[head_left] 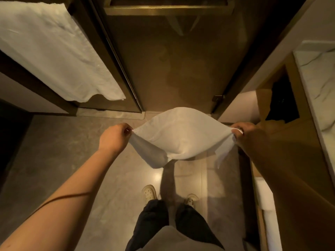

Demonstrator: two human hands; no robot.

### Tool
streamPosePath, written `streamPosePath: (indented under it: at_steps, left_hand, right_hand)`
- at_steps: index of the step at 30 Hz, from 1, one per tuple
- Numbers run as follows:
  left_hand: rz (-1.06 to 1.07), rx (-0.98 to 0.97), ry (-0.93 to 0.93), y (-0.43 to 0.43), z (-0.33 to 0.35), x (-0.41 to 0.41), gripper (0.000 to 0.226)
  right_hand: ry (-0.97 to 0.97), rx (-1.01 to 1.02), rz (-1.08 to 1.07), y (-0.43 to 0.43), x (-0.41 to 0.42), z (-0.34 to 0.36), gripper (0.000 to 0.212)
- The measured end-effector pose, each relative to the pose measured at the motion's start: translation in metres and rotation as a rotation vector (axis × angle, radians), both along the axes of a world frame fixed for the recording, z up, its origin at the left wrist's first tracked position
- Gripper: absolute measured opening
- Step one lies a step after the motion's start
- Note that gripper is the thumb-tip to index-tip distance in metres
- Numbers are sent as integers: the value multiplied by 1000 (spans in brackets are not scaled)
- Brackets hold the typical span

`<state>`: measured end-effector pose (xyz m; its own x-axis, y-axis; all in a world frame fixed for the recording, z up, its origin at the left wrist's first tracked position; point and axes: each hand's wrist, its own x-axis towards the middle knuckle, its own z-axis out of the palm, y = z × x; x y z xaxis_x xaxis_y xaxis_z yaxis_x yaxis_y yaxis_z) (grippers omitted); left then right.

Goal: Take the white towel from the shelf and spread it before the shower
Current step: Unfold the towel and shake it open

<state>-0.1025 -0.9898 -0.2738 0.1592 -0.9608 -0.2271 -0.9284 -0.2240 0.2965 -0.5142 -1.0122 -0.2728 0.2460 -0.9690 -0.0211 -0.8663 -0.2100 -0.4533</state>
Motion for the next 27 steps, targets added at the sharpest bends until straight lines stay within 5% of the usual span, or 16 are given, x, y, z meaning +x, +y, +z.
streamPosePath:
  at_steps: [2,5,16,27]
  left_hand:
    - [-24,0,18,-11,-7,4,14]
    - [-57,25,31,-23,-15,15,13]
    - [-109,-19,112,-63,-48,49,11]
    - [266,-186,295,-71,-75,32,15]
  right_hand:
    - [-41,84,-104,1,7,-2,47]
    - [-37,52,-319,7,17,-20,15]
    - [110,-46,-428,6,53,-40,18]
    - [-253,66,-483,-43,42,-84,24]
